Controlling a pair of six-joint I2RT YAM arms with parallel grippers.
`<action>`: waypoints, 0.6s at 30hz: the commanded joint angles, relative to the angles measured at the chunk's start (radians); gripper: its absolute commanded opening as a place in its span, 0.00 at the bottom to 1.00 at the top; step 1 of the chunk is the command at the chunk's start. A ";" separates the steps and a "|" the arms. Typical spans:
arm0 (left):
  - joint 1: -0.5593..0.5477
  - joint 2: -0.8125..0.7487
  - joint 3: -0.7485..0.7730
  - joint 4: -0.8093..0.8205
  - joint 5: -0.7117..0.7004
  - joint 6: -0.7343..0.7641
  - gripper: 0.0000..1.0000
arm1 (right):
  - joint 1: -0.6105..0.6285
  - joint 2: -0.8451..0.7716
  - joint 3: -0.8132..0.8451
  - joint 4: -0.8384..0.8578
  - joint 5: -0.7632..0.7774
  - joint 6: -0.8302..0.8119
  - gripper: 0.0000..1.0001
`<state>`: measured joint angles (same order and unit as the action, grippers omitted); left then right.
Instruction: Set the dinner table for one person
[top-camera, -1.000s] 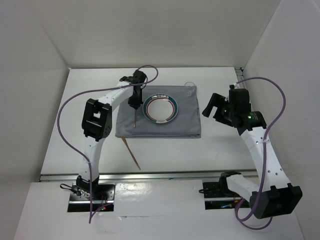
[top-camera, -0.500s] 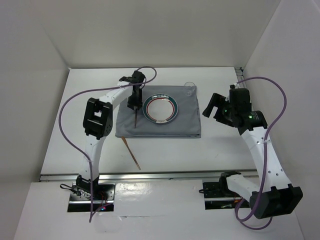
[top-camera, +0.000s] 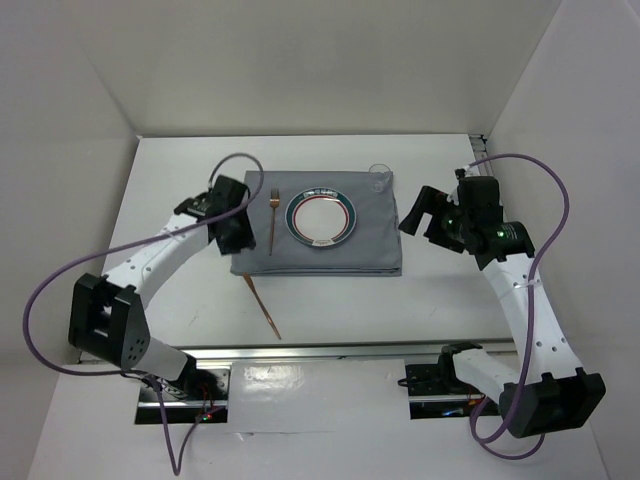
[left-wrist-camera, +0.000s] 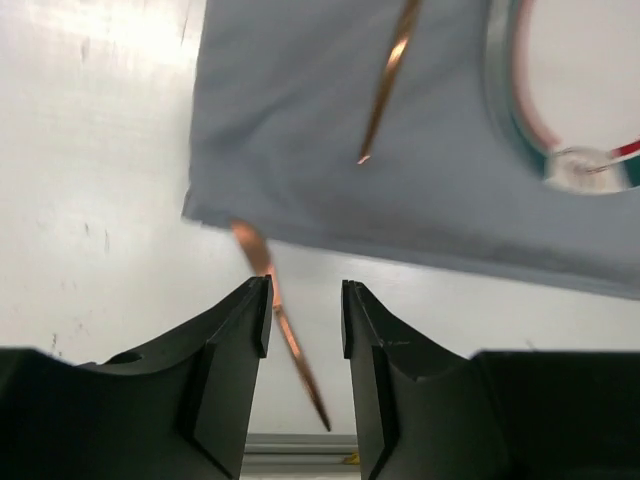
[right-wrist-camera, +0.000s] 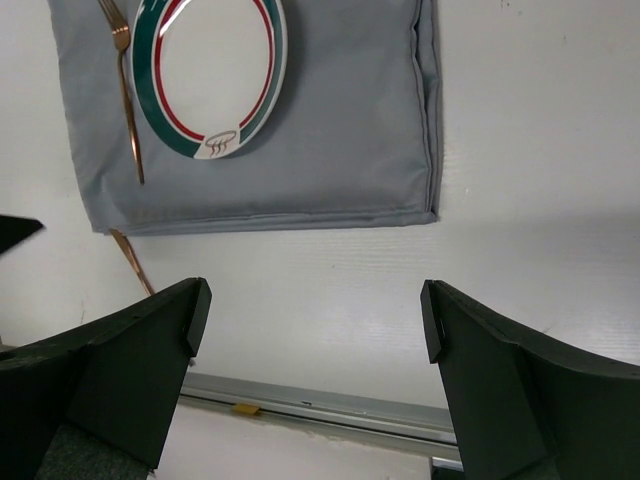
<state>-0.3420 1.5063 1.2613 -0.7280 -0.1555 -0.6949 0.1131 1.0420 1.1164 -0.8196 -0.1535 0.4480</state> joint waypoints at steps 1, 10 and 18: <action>0.003 -0.053 -0.233 0.051 0.030 -0.163 0.51 | -0.006 -0.010 -0.004 0.046 -0.029 -0.002 1.00; -0.048 -0.124 -0.479 0.196 0.168 -0.288 0.57 | 0.003 -0.010 -0.015 0.065 -0.040 -0.002 1.00; -0.090 -0.101 -0.500 0.216 0.148 -0.334 0.51 | 0.003 -0.019 -0.024 0.056 -0.040 -0.002 1.00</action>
<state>-0.4015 1.4075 0.7605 -0.5465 -0.0101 -0.9829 0.1135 1.0420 1.0920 -0.7982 -0.1921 0.4477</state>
